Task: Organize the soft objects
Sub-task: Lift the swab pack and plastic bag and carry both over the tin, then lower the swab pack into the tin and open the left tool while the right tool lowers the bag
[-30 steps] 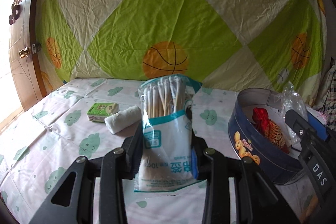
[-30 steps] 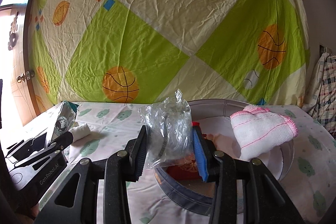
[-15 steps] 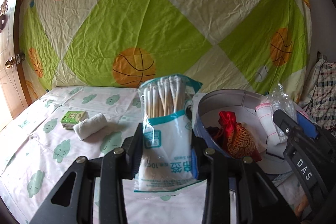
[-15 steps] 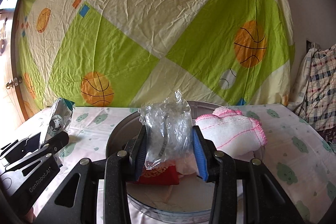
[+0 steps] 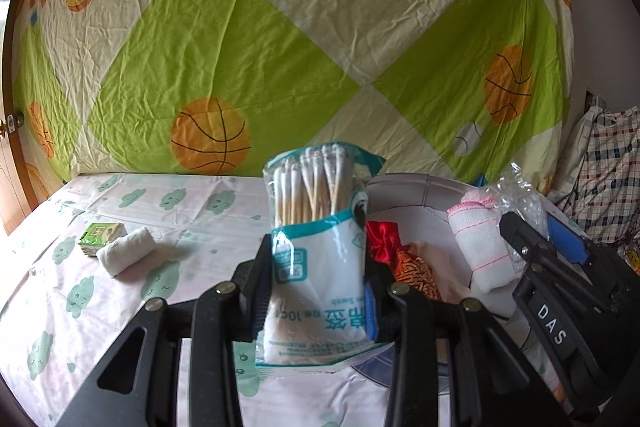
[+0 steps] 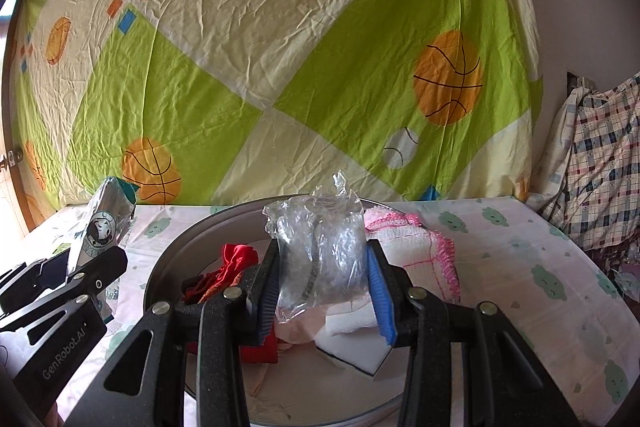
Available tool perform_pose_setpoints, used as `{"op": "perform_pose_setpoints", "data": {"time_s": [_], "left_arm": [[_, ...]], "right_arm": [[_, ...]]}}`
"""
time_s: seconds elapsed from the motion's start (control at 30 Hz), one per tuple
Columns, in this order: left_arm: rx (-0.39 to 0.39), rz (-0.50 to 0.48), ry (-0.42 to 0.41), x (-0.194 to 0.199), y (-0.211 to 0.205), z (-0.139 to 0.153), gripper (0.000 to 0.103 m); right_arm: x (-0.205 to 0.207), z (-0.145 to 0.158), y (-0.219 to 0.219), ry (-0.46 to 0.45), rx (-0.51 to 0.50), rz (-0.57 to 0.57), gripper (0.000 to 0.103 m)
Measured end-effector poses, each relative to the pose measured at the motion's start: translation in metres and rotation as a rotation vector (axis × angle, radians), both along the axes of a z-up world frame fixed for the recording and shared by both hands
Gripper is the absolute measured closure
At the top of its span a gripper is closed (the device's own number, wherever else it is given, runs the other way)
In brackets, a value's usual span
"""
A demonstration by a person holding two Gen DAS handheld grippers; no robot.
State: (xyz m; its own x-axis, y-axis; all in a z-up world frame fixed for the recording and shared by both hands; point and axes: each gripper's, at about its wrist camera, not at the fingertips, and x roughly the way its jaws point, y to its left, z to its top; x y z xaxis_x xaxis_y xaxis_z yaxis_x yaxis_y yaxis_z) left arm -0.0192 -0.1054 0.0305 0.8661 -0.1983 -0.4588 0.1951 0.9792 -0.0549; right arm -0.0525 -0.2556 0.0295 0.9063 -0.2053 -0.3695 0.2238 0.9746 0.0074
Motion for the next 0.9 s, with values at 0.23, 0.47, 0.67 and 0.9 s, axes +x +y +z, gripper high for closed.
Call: {"op": "perform_pose_setpoints", "data": {"time_s": [0.23, 0.47, 0.67, 0.9], "left_arm": [[-0.001, -0.027, 0.003, 0.006, -0.019, -0.001, 0.068], [0.013, -0.054, 0.007, 0.013, -0.039, -0.003, 0.068], [0.02, -0.073, 0.019, 0.021, -0.055, -0.004, 0.068], [0.042, -0.069, 0.028, 0.031, -0.069, -0.003, 0.068]], "right_arm": [[0.004, 0.001, -0.011, 0.0, -0.007, -0.02, 0.059], [0.011, 0.003, -0.024, 0.002, -0.011, -0.047, 0.059], [0.017, 0.003, -0.03, 0.01, -0.032, -0.063, 0.059], [0.024, 0.002, -0.037, 0.022, -0.054, -0.085, 0.059]]}}
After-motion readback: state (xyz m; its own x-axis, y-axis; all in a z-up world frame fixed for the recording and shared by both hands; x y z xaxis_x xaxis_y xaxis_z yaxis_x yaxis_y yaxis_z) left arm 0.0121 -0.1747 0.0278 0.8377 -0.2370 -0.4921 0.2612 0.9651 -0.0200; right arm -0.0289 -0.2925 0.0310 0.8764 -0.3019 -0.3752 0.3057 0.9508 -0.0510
